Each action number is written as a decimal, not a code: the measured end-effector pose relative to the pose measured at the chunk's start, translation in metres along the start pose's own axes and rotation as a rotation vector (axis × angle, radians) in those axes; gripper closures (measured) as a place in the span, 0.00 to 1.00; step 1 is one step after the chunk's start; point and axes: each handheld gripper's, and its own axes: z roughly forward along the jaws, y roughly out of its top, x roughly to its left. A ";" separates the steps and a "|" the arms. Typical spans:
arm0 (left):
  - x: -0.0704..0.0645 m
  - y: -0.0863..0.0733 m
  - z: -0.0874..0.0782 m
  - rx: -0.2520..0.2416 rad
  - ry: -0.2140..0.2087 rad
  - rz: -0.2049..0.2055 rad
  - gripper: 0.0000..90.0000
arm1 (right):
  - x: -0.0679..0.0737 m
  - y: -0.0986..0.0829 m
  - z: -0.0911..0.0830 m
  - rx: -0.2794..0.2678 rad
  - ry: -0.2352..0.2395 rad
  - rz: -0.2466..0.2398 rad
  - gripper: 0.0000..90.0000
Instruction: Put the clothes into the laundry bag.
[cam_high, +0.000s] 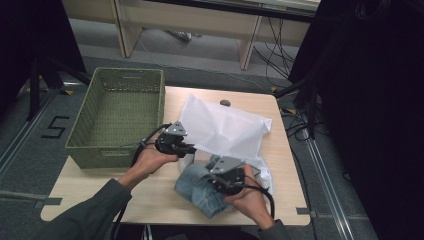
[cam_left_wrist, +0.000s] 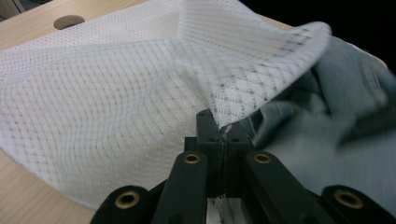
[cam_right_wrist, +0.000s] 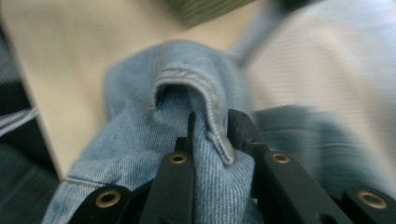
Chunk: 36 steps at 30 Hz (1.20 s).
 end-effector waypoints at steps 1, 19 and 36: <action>0.000 0.001 -0.002 0.000 -0.002 0.005 0.98 | -0.008 0.001 -0.007 -0.014 -0.030 0.015 0.90; 0.000 -0.001 -0.006 0.002 -0.040 -0.019 0.98 | -0.041 -0.012 0.035 0.071 -0.137 0.166 0.72; 0.003 -0.006 -0.004 0.006 -0.060 -0.069 0.98 | 0.029 -0.018 0.055 0.188 0.080 0.012 0.48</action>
